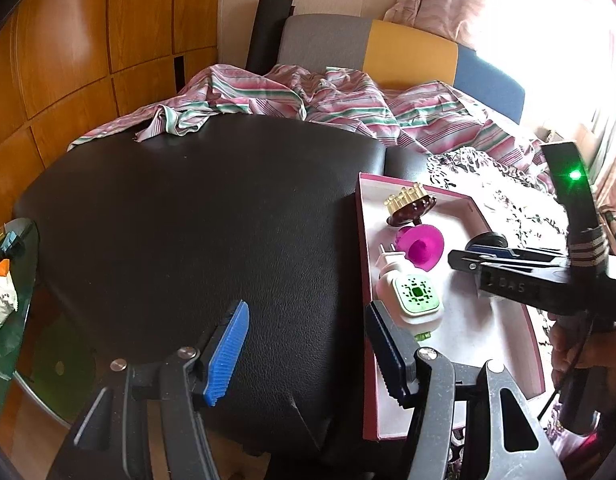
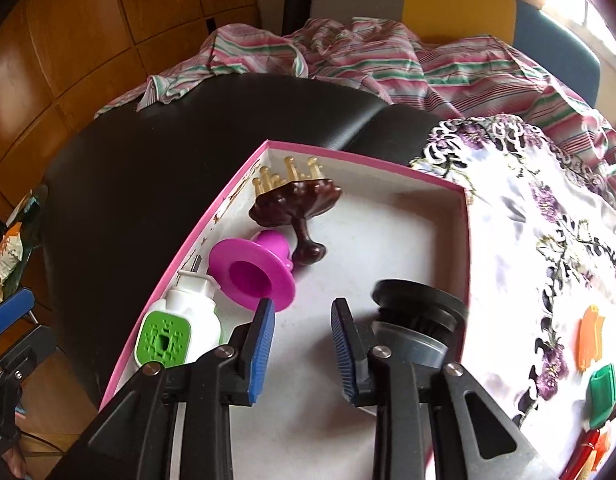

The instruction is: Organize rigid objects

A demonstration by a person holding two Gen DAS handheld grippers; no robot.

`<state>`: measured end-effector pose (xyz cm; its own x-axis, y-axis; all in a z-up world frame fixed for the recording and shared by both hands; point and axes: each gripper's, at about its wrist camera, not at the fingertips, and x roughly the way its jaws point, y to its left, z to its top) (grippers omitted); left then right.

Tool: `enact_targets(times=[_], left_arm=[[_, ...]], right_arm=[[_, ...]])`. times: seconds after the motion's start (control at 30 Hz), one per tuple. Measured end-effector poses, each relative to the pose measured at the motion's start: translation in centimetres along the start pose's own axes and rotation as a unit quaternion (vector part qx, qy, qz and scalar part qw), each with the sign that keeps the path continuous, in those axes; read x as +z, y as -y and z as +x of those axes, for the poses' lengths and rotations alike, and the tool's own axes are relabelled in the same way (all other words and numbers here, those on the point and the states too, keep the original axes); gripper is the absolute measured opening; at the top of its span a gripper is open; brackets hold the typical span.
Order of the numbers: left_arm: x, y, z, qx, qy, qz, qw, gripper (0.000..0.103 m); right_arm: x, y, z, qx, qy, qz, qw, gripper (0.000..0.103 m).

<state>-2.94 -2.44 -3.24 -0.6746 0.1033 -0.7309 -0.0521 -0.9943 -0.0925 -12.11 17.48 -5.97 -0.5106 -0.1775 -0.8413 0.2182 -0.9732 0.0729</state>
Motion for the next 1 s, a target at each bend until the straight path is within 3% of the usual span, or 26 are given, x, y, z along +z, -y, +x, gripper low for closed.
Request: enact_targets(times=[0.4, 1.0], left_arm=[[-0.2, 1.3, -0.4, -0.002, 0.0, 0.019, 0.9998, 0.062], [-0.4, 3.6, -0.3, -0.006, -0.007, 0.051, 0.9987, 0.062]], right_arm=[[-1.0, 2.7, -4.1, -0.007, 0.042, 0.03, 0.999, 0.032], [-3.3, 8.5, -7.1, -0.044, 0.059, 0.078, 0.994, 0.034]])
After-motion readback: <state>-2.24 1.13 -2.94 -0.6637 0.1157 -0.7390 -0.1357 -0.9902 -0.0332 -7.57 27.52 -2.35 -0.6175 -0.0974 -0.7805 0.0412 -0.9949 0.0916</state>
